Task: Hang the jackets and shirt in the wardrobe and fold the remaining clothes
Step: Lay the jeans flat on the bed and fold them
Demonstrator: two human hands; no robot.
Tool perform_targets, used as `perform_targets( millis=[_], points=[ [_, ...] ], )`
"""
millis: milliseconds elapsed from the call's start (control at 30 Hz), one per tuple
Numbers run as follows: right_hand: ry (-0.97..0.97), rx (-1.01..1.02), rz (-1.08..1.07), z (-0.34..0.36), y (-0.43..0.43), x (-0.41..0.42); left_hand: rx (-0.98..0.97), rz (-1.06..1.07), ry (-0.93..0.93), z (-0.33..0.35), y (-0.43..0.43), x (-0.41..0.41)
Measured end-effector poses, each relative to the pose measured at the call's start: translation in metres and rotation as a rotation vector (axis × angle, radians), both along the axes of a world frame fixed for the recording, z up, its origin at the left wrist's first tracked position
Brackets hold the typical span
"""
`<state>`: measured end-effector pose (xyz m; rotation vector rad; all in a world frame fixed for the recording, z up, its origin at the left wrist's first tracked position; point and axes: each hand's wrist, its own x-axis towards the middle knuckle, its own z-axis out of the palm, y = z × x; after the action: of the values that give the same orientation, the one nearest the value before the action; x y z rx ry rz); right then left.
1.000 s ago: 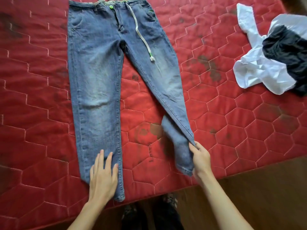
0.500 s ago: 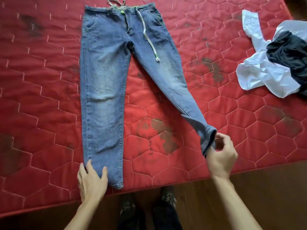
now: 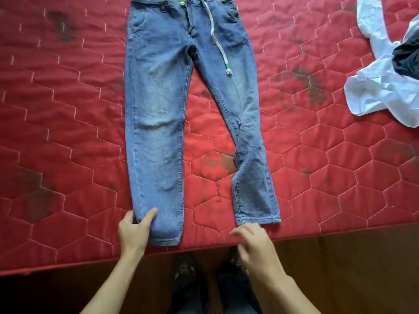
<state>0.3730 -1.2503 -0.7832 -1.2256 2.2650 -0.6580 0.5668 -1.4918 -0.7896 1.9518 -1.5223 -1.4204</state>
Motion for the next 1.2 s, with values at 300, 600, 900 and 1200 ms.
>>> perform_targets(
  millis=[300, 600, 900, 1200],
  points=[
    [-0.28, 0.349, -0.934, -0.012, 0.003, -0.073, 0.274, 0.063, -0.048, -0.013, 0.024, 0.045],
    [-0.336, 0.03, -1.119, -0.003, 0.008, -0.071, 0.378, 0.013, 0.028, -0.005, 0.023, 0.051],
    [-0.375, 0.207, -1.319, -0.021, 0.072, -0.073, 0.354, -0.094, -0.224, -0.024, 0.036, 0.06],
    [-0.501, 0.372, -1.218, -0.05, 0.088, -0.06, 0.243, -0.207, -0.447, -0.035, 0.035, 0.06]
  ],
)
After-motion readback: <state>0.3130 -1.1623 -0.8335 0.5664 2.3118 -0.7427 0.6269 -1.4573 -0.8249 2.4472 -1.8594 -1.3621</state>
